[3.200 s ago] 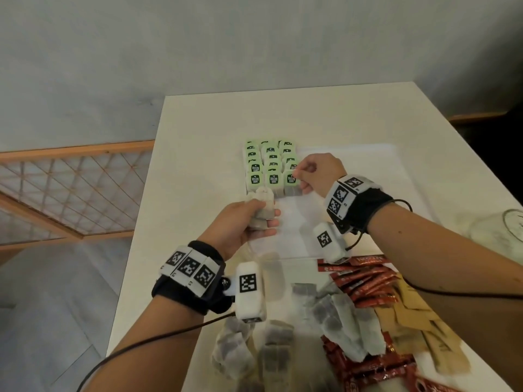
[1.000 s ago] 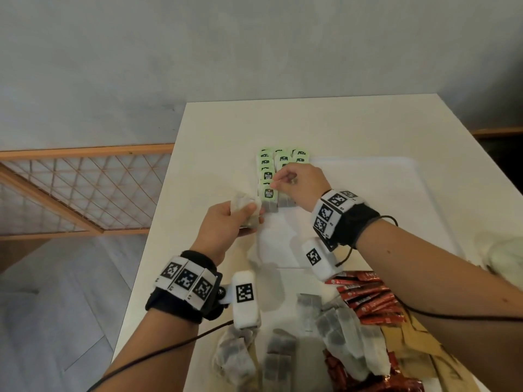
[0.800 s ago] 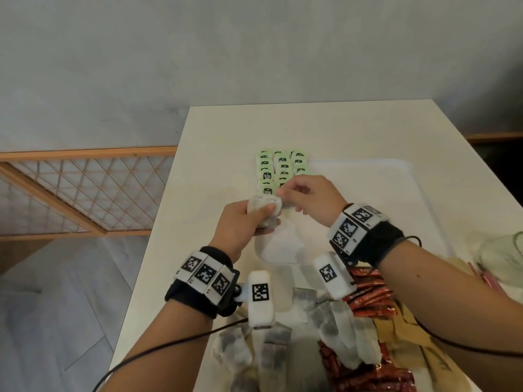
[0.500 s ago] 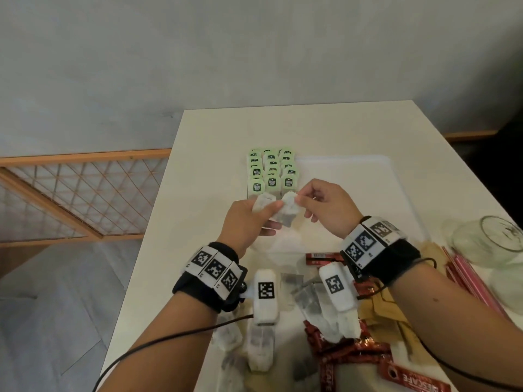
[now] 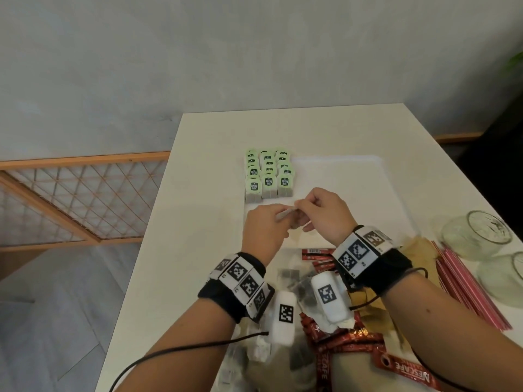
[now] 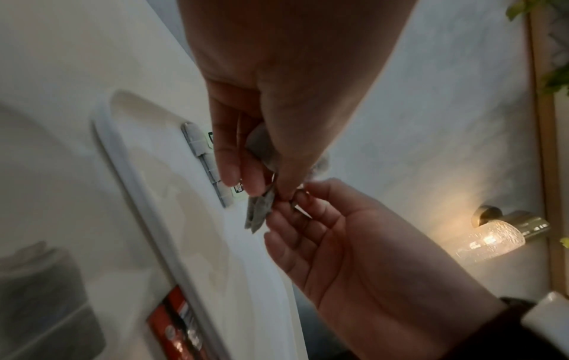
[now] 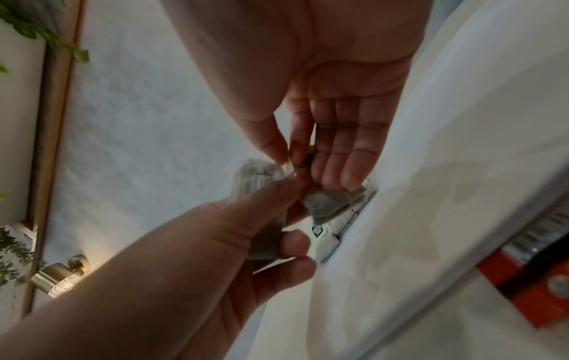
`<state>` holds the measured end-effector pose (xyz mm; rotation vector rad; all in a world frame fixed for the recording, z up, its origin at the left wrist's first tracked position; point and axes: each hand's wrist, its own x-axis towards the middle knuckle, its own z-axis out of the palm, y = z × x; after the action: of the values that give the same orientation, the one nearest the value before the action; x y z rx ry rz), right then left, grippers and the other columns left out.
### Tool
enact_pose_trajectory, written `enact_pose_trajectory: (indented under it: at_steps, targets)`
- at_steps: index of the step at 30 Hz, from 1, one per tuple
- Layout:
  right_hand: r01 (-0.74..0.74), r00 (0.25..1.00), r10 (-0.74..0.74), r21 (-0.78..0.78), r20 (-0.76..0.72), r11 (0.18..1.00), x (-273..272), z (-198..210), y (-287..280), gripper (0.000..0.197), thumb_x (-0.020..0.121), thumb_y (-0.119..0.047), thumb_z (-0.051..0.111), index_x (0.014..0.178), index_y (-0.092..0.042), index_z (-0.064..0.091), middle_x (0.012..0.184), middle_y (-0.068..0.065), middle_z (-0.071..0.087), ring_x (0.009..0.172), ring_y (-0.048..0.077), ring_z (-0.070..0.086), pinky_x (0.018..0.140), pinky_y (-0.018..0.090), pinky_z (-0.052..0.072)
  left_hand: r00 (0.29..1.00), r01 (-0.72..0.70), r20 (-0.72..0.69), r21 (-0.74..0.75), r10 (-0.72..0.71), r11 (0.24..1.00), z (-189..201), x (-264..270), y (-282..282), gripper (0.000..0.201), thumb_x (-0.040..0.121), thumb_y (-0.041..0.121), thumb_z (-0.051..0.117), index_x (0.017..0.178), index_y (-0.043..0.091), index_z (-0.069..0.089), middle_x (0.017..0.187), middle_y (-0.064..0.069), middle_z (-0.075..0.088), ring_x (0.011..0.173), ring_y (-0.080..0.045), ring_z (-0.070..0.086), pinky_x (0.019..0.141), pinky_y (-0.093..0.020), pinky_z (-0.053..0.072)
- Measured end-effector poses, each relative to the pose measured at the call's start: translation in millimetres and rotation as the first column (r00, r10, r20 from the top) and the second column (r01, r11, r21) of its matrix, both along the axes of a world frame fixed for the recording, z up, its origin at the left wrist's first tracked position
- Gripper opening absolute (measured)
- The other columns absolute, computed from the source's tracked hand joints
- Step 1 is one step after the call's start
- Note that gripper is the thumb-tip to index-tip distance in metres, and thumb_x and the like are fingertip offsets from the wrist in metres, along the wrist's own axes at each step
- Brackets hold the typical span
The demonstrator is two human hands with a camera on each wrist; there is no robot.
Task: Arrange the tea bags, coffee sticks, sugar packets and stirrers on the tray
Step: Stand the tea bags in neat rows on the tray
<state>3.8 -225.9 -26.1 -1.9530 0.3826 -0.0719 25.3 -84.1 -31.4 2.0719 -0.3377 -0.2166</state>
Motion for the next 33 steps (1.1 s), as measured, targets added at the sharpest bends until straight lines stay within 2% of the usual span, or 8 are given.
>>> enact_pose_trajectory:
  at_steps: [2, 5, 10, 12, 15, 22, 29, 33]
  targets:
    - [-0.001, 1.000, 0.000, 0.010, 0.011, 1.000, 2.7, -2.8, -0.3, 0.022, 0.089, -0.030, 0.065, 0.085, -0.010, 0.060, 0.081, 0.002, 0.069, 0.065, 0.022, 0.068, 0.063, 0.036, 0.059, 0.998, -0.053, -0.039, 0.013, 0.053, 0.999, 0.7, 5.2, 2.5, 0.031, 0.094, 0.023, 0.058, 0.066, 0.013, 0.066, 0.057, 0.003, 0.064, 0.043, -0.001, 0.056, 0.057, -0.018, 0.045]
    - [-0.018, 0.999, 0.019, -0.029, 0.033, 0.999, 8.4, -8.3, -3.8, 0.018, 0.089, -0.029, 0.067, 0.097, -0.014, 0.063, 0.090, -0.002, 0.063, 0.060, 0.016, 0.060, 0.056, 0.028, 0.053, 0.990, -0.099, -0.106, -0.023, 0.096, 0.995, -1.9, 12.3, 8.3, 0.032, 0.093, 0.027, 0.061, 0.077, 0.000, 0.070, 0.055, -0.003, 0.064, 0.044, -0.006, 0.056, 0.065, -0.026, 0.049]
    - [-0.125, 0.990, 0.121, -0.068, -0.068, 0.990, 28.7, -23.7, -3.6, 0.014, 0.090, -0.021, 0.066, 0.093, -0.007, 0.065, 0.078, 0.000, 0.061, 0.056, 0.013, 0.060, 0.055, 0.023, 0.052, 0.964, -0.107, -0.254, -0.105, 0.077, 0.989, -12.0, 25.0, 16.3, 0.025, 0.093, 0.027, 0.062, 0.093, 0.005, 0.073, 0.067, -0.008, 0.069, 0.052, -0.013, 0.062, 0.067, -0.036, 0.060]
    - [-0.141, 0.984, 0.132, -0.073, -0.118, 0.987, 39.6, -29.3, -1.9, 0.010, 0.090, -0.019, 0.067, 0.092, -0.010, 0.064, 0.073, -0.001, 0.060, 0.057, 0.014, 0.059, 0.056, 0.024, 0.053, 0.950, -0.142, -0.294, -0.110, 0.104, 0.984, -15.6, 32.4, 20.8, 0.025, 0.096, 0.028, 0.057, 0.098, 0.007, 0.070, 0.081, -0.009, 0.073, 0.052, -0.014, 0.062, 0.060, -0.033, 0.059]
    - [-0.141, 0.977, 0.122, -0.102, -0.175, 0.985, 57.4, -33.6, -0.7, 0.007, 0.091, -0.016, 0.065, 0.097, -0.012, 0.064, 0.068, 0.000, 0.061, 0.056, 0.013, 0.059, 0.056, 0.021, 0.054, 0.915, -0.264, -0.349, -0.136, 0.203, 0.955, -19.0, 44.1, 27.9, 0.022, 0.099, 0.024, 0.045, 0.104, 0.010, 0.061, 0.086, -0.006, 0.074, 0.051, -0.017, 0.061, 0.056, -0.031, 0.056]
    - [-0.051, 0.995, 0.037, -0.145, -0.097, 0.988, 97.0, -32.8, 1.4, 0.006, 0.087, -0.010, 0.070, 0.089, -0.007, 0.066, 0.070, 0.003, 0.062, 0.059, 0.020, 0.059, 0.069, 0.040, 0.060, 0.901, -0.361, -0.327, -0.209, 0.283, 0.909, -25.3, 64.1, 36.4, 0.020, 0.094, 0.023, 0.048, 0.090, 0.011, 0.064, 0.089, -0.006, 0.073, 0.071, -0.019, 0.063, 0.069, -0.039, 0.058]
    - [-0.038, 0.997, 0.025, -0.167, -0.074, 0.985, 110.9, -35.4, 6.6, 0.006, 0.086, -0.012, 0.070, 0.088, -0.008, 0.066, 0.072, 0.004, 0.064, 0.062, 0.023, 0.062, 0.071, 0.044, 0.059, 0.875, -0.381, -0.419, -0.284, 0.244, 0.880, -25.9, 67.8, 39.2, 0.028, 0.099, 0.013, 0.040, 0.106, 0.011, 0.067, 0.091, -0.009, 0.068, 0.068, -0.018, 0.061, 0.068, -0.036, 0.059]
    - [-0.001, 1.000, -0.002, -0.175, -0.017, 0.984, 107.1, -32.2, 0.2, 0.006, 0.087, -0.021, 0.068, 0.091, -0.018, 0.066, 0.088, -0.001, 0.066, 0.073, 0.018, 0.061, 0.077, 0.040, 0.057, 0.886, -0.299, -0.443, -0.322, 0.136, 0.898, -22.6, 62.2, 40.2, 0.030, 0.098, 0.001, 0.041, 0.120, 0.010, 0.059, 0.095, -0.010, 0.072, 0.073, -0.016, 0.066, 0.072, -0.032, 0.061]
